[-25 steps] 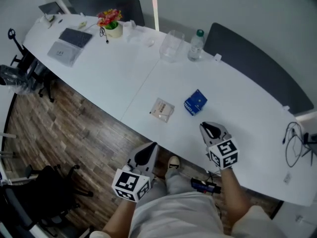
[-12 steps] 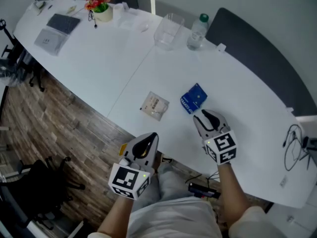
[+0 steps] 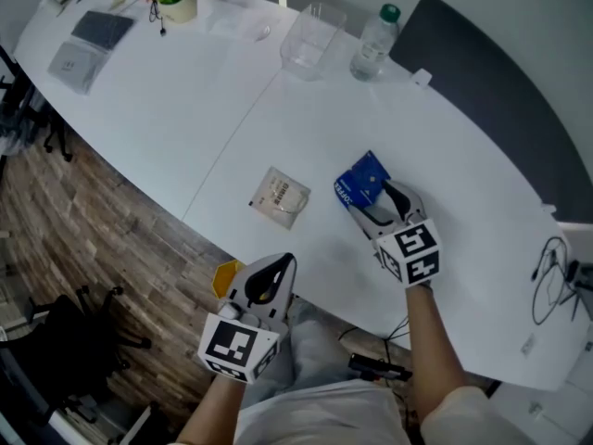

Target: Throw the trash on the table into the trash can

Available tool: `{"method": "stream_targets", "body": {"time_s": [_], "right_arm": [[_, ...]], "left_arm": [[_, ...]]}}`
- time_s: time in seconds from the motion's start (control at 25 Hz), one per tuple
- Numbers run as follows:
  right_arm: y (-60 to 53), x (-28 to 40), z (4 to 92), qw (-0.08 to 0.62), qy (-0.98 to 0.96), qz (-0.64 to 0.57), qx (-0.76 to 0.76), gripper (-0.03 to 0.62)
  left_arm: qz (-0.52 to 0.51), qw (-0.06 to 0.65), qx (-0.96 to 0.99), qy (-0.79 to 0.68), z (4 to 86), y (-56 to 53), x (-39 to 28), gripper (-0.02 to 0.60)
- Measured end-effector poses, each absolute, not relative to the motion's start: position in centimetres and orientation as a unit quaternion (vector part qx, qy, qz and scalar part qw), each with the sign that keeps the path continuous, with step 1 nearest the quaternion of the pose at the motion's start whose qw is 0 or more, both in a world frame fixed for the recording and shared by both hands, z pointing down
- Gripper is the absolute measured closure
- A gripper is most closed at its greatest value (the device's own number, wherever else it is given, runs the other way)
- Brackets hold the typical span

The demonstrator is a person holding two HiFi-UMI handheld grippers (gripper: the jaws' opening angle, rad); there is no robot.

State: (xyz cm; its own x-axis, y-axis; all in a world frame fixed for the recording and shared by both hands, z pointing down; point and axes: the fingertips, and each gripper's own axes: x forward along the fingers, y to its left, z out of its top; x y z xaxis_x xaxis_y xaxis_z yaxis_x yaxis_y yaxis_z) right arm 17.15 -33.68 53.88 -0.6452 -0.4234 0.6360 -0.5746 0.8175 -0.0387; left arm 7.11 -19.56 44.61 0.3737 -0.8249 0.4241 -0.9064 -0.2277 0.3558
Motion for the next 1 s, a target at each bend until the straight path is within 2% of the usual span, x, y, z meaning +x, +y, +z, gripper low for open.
{"method": "stream_targets", "body": {"time_s": [0.32,0.76,0.8,1.0], "right_arm": [[-35.4,17.5,56.3,0.354,-0.888,0.12,0.268,0.237],[-36.1,17.6,57.4,0.383,-0.874,0.131,0.269,0.237],[-36.1,17.6,57.4,0.383,-0.874,0.13,0.268,0.245],[-36.0,17.2,57.2,0.386,-0.875,0.125,0.265,0.385]], "left_arm": [[0.072,0.294,0.777,-0.552,46.2,-19.9,7.4,0.58],[0.066,0.301,0.765,-0.565,46.7,-19.9,6.7,0.58],[0.066,0.301,0.764,-0.566,46.7,-19.8,6.6,0.58],[0.064,0.302,0.761,-0.571,46.6,-19.4,6.3,0.58]]}}
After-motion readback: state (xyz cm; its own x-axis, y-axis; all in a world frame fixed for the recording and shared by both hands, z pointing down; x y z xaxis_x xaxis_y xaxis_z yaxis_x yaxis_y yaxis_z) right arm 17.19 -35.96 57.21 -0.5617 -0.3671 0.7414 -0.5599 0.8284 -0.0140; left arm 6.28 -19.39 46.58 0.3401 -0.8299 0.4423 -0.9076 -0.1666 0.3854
